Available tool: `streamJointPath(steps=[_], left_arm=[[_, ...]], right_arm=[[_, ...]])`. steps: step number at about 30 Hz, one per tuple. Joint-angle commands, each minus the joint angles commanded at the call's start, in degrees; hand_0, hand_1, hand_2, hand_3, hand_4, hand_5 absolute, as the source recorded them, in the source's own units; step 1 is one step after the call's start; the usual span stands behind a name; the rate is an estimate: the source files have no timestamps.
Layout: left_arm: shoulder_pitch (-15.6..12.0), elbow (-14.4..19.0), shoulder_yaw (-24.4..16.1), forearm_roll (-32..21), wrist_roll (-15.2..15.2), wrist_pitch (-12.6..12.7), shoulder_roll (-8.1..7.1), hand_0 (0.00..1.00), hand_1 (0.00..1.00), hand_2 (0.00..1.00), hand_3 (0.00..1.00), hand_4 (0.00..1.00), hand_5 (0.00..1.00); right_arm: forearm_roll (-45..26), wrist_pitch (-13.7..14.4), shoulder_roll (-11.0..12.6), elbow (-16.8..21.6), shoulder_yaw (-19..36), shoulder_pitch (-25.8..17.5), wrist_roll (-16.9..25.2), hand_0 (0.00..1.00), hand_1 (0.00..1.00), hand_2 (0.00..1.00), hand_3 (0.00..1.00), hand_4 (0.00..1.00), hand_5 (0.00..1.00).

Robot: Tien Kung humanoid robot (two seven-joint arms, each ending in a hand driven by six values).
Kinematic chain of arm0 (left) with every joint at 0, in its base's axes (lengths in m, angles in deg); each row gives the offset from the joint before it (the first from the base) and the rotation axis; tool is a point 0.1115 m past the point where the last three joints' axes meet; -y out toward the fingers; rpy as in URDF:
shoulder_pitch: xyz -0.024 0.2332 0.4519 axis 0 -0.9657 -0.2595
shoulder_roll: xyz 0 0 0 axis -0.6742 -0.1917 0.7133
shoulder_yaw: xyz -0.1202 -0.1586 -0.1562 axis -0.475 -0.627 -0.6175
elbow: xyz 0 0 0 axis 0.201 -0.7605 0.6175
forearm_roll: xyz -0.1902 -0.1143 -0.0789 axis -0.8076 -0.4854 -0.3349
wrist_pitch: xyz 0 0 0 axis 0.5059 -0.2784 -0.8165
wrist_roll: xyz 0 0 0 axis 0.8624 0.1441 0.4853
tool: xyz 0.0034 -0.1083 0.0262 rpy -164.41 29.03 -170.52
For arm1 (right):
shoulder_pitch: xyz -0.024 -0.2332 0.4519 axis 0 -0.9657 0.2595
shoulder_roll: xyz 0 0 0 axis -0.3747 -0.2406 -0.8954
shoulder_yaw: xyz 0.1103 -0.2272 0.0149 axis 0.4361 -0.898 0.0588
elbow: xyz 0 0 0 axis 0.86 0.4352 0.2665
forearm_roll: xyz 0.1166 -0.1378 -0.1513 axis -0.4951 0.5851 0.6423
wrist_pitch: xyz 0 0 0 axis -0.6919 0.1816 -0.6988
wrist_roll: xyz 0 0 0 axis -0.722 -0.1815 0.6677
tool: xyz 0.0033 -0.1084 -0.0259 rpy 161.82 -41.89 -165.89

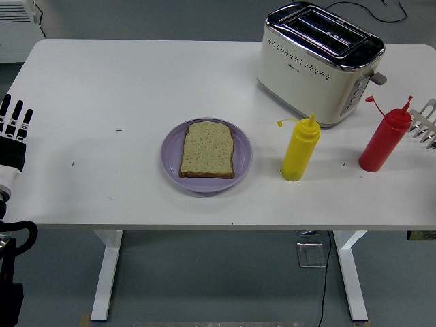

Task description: Pick up the cup,pour liquid into bread,place the cup on the desk

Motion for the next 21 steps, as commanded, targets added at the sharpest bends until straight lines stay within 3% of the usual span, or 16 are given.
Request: streamJointPath(steps=[21], left_arm=[[0.3, 0.0, -0.2, -0.2, 0.0, 0.0, 0.01, 0.788, 0.736, 0.734, 0.693, 0.545, 0.998]], right_arm=[[1.0, 0.1, -0.3, -0.9, 0.0, 0.4, -1.0, 0.822, 0.778, 0.822, 0.846, 0.735, 0.495]])
